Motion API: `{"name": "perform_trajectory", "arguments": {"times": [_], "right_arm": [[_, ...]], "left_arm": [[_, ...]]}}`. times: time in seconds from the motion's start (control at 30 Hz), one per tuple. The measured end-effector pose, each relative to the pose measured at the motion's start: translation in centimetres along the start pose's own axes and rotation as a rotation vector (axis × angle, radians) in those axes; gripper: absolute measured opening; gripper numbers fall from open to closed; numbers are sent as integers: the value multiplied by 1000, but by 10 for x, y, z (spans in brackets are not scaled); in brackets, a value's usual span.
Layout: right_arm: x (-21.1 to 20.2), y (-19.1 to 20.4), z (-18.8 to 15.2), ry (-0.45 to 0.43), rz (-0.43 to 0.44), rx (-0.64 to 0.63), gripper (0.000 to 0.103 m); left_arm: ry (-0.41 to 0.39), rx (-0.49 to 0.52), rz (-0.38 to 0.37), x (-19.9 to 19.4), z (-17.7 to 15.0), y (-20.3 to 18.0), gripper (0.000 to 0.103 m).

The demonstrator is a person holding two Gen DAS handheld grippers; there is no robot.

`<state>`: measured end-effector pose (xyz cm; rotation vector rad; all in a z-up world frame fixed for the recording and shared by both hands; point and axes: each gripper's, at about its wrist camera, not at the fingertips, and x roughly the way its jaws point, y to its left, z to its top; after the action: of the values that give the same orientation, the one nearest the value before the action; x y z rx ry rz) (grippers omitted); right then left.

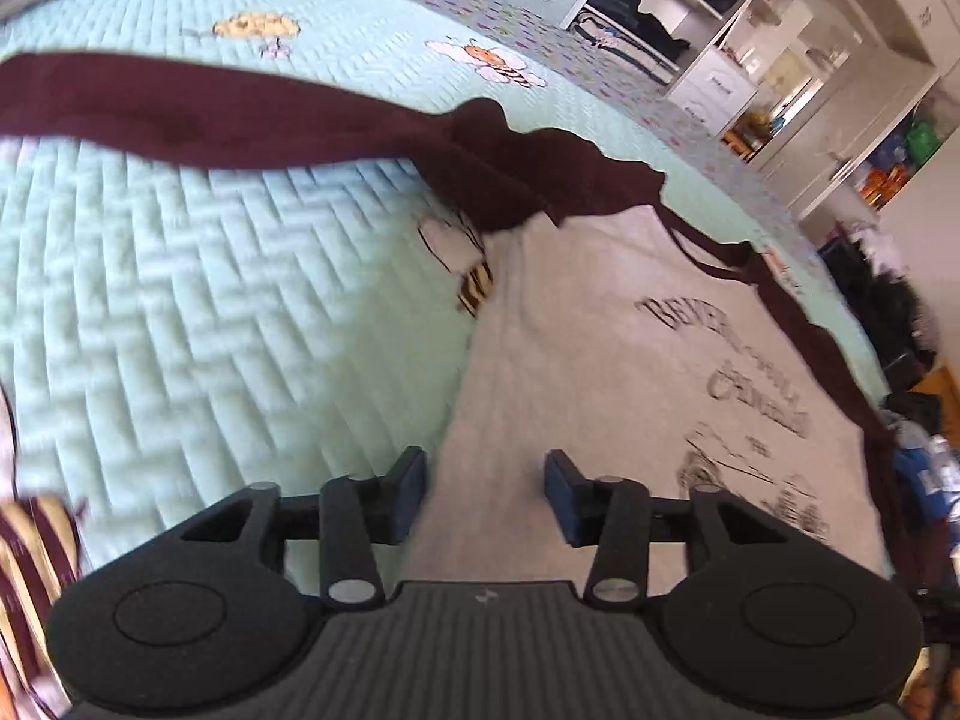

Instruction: Fold clothes

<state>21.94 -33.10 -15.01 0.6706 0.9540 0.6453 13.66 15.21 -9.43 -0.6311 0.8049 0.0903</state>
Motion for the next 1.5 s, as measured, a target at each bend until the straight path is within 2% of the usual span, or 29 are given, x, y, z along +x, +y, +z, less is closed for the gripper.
{"name": "perform_trajectory", "arguments": {"times": [0.03, 0.07, 0.1, 0.13, 0.17, 0.2, 0.33, 0.5, 0.57, 0.63, 0.67, 0.73, 0.8, 0.9, 0.97, 1.0, 1.03, 1.07, 1.1, 1.13, 1.17, 1.23, 1.27, 1.33, 1.4, 1.5], "right_arm": [[5, 4, -2, 3, -7, -18, 57], [8, 8, -3, 2, -31, -43, 53], [9, 10, -4, -1, -58, -59, 39], [11, 10, -3, 1, -78, -56, 21], [10, 8, -2, 0, -86, -42, 18], [8, 4, -2, -4, -83, -24, 13], [-5, -6, -13, -31, -121, -19, 7], [-7, -15, -15, -43, -92, 21, 9], [-13, -17, -14, -41, -74, 51, 15], [-27, -11, -17, -69, -81, 48, 28], [-36, -5, -20, -90, -83, 24, 30], [-55, 16, -30, -134, -63, -63, 30], [-69, 40, -39, -148, 0, -140, 31], [-74, 66, -48, -138, 71, -199, 32], [-70, 70, -49, -122, 98, -199, 34], [-65, 66, -51, -107, 97, -186, 38], [-60, 57, -54, -87, 79, -162, 42], [-52, 45, -58, -43, 41, -133, 42], [-44, 28, -67, 6, -18, -101, 34], [-40, 10, -79, 24, -71, -72, 0], [-41, -5, -87, 28, -74, -25, 0], [-55, -27, -93, 4, 14, 91, 0], [-60, -30, -93, 2, 21, 106, 0], [-65, -23, -88, 15, 13, 86, 0], [-69, -12, -81, 25, 4, 44, 9], [-76, 10, -62, -31, 67, 0, 12]], "left_arm": [[3, -1, -9, 0, -1, -1, 62], [7, 4, -9, 1, -2, -4, 63], [14, 16, 6, 2, -2, -7, 62], [23, 30, 32, 3, -2, -10, 53], [37, 56, 72, 4, -1, -14, 29], [52, 90, 108, 5, -2, -18, 24], [63, 275, 216, 9, -11, -36, 23], [34, 291, 243, 8, -16, -38, 26], [19, 275, 242, 1, -18, -37, 31], [-8, 265, 259, -11, -21, -38, 35], [-28, 265, 274, -18, -23, -39, 41], [-85, 276, 317, -36, -27, -48, 39], [-150, 304, 341, -55, -31, -63, 39], [-216, 343, 270, -76, -39, -92, 41], [-186, 397, 157, -75, -50, -109, 56], [-135, 426, 122, -67, -58, -113, 61], [-50, 455, 121, -51, -68, -114, 65], [45, 479, 155, -33, -79, -111, 56], [93, 490, 195, -20, -90, -102, 52], [64, 491, 183, -21, -97, -94, 54], [47, 492, 173, -23, -102, -87, 54], [56, 475, 167, -30, -99, -80, 54], [63, 463, 165, -33, -97, -77, 53], [79, 450, 169, -38, -93, -75, 53], [92, 435, 179, -43, -89, -76, 53], [65, 407, 157, -53, -82, -82, 55]]}}
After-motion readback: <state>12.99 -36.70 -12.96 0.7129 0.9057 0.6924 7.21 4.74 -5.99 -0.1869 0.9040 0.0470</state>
